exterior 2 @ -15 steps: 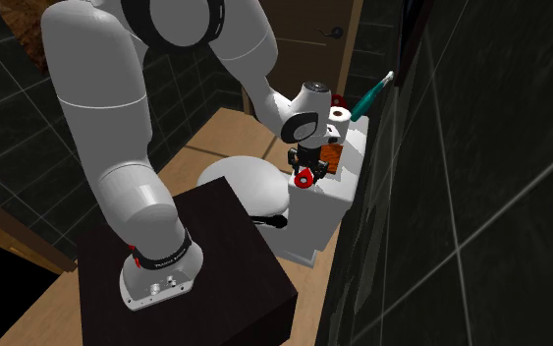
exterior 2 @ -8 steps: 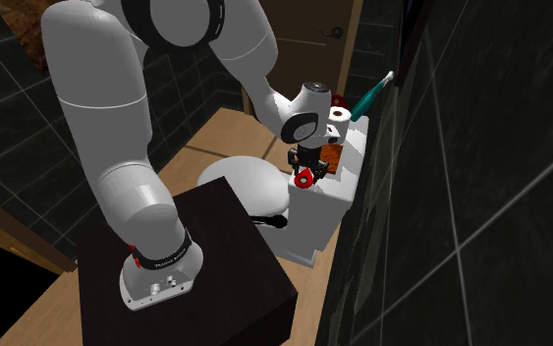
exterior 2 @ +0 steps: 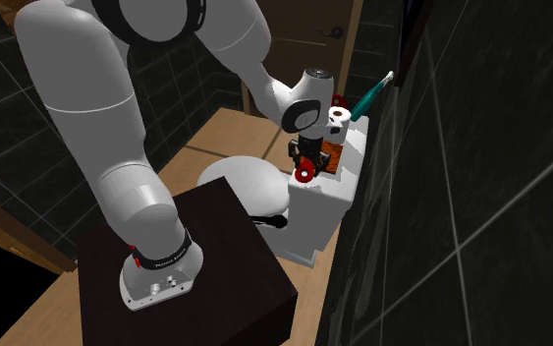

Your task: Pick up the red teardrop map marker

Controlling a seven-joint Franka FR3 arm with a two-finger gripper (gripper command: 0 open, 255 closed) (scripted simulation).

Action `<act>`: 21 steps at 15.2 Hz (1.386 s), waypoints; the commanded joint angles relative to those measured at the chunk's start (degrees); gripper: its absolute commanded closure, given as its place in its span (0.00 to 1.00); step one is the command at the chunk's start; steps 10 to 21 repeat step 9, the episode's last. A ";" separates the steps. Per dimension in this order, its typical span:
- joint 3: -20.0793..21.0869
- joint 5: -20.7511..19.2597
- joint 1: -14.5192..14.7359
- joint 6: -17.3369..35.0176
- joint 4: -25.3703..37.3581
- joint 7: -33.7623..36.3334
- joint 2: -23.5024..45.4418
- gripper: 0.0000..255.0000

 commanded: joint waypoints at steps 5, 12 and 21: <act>-0.15 -0.67 0.09 -4.80 0.40 0.49 -4.39 1.00; -0.17 -0.86 0.10 -6.52 0.73 0.62 -5.79 1.00; -0.17 -0.86 0.10 -6.52 0.73 0.62 -5.79 1.00</act>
